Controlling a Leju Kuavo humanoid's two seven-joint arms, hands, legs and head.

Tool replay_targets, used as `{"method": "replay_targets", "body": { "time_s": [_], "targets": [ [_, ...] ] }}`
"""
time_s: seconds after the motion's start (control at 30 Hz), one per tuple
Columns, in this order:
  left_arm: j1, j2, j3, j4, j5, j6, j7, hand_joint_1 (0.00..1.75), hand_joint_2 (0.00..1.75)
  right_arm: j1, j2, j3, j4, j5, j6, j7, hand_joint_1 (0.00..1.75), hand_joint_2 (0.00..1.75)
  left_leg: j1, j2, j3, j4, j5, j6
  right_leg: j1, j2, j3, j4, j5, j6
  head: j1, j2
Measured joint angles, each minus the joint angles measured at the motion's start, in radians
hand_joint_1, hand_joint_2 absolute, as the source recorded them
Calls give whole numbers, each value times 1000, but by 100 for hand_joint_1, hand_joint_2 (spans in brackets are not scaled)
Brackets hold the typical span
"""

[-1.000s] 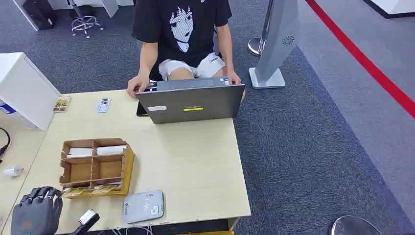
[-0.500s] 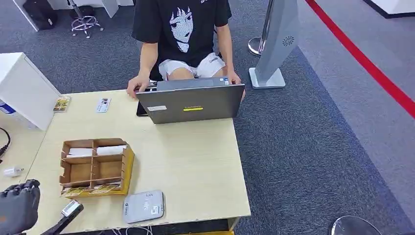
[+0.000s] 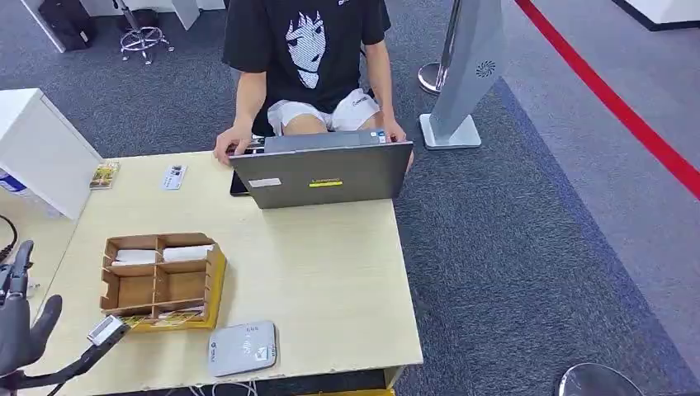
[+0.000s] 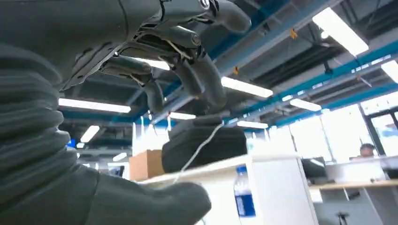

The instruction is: Pass the card to the sensor for recognition and then transmit it.

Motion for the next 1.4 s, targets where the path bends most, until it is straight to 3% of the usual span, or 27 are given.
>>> {"method": "replay_targets", "body": {
  "time_s": [0.17, 0.3, 0.53, 0.77, 0.9, 1.03, 1.27, 1.4],
  "targets": [
    [23, 31, -62, -25, 30, -76, -13, 0, 175, 0, 0, -6, 0, 1, 9, 0, 0, 175, 0, 0, 0, 0, 0, 0, 0, 0, 0, 0, 0, 0, 0, 0],
    [32, 43, -96, -39, 32, -94, -18, 0, 175, 0, 0, -13, 0, 1, 9, 0, 0, 175, 0, 0, 0, 0, 0, 0, 0, 0, 0, 0, 0, 0, 0, 0],
    [40, 95, -177, -53, 12, -211, 37, 0, 175, 0, 0, -30, 0, -1, 14, 1, 0, 175, 0, 0, 0, 0, 0, 0, 0, 0, 0, 0, 0, 0, 0, 0],
    [57, 180, -233, -123, -58, -312, 101, 0, 175, 1, 0, -55, 0, -13, 9, 4, 0, 175, 0, 0, 0, 0, 0, 0, 0, 0, 0, 0, 0, 0, 0, 0],
    [62, 213, -258, -146, -122, -305, 143, 0, 175, 1, 1, -68, 0, -13, 8, 4, 0, 175, 0, 0, 0, 0, 0, 0, 0, 0, 0, 0, 0, 0, 0, 0],
    [73, 226, -271, -170, -152, -256, 171, 0, 175, 1, 2, -72, 0, -11, 8, 4, 0, 175, 0, 0, 0, 0, 0, 0, 0, 0, 0, 0, 0, 0, 0, 0],
    [82, 240, -308, -208, -57, -290, 126, 0, 175, 1, 4, -83, 0, -15, 9, 2, 0, 175, 0, 0, 0, 0, 0, 0, 0, 0, 0, 0, 0, 0, 0, 0],
    [86, 239, -336, -233, -89, -288, 139, 0, 175, 0, 8, -96, 0, -24, 5, 2, 0, 175, 0, 0, 0, 0, 0, 0, 0, 0, 0, 0, 0, 0, 0, 0]
  ]
}}
